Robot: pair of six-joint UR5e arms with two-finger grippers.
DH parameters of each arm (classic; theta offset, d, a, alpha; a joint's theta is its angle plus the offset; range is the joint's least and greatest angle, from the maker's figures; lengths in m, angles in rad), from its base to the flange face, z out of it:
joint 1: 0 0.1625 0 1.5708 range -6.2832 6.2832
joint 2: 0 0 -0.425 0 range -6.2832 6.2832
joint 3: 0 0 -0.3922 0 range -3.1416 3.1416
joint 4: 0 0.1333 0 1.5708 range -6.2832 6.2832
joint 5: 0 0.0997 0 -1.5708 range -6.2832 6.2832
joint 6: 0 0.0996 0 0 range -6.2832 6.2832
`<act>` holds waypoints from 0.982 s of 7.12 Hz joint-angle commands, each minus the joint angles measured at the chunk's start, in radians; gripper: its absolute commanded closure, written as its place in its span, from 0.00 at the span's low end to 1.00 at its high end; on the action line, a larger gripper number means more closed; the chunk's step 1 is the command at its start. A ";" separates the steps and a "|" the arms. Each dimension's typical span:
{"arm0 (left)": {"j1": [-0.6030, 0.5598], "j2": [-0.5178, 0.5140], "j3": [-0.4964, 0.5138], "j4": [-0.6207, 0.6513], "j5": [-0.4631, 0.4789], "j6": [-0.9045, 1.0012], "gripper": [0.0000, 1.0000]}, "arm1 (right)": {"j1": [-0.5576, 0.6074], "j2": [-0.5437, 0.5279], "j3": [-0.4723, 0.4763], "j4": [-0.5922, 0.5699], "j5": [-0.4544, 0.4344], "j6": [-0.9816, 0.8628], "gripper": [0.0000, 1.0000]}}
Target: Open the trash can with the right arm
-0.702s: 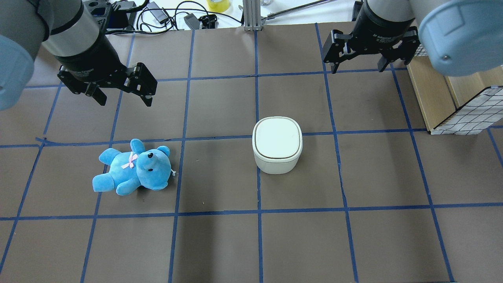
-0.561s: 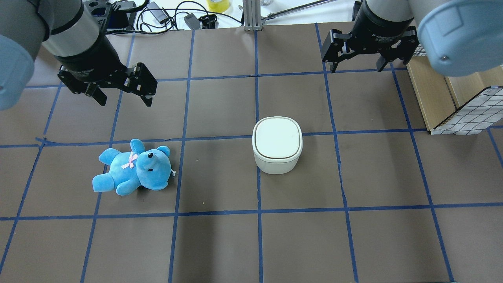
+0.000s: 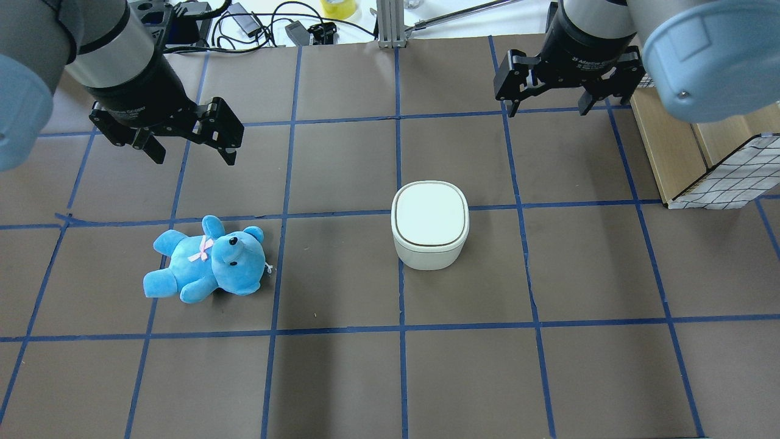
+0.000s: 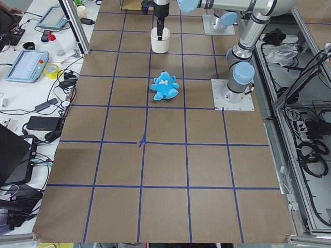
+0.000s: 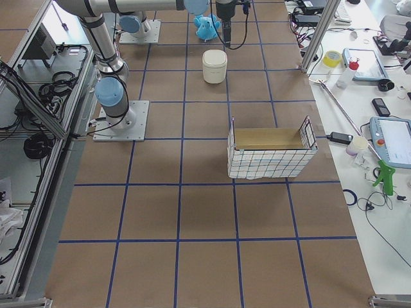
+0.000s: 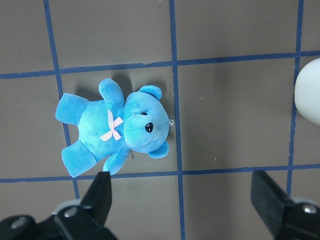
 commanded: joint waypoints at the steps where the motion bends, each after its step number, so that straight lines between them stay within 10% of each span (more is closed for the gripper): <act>1: 0.000 0.000 0.000 0.000 0.000 0.000 0.00 | 0.001 -0.001 -0.002 0.000 0.026 0.002 0.00; 5: 0.000 0.000 0.000 0.000 0.000 0.000 0.00 | 0.000 0.001 -0.010 0.006 0.039 0.009 0.14; 7: 0.000 0.000 0.000 0.000 0.000 0.000 0.00 | 0.001 0.001 -0.005 0.029 0.042 0.008 0.85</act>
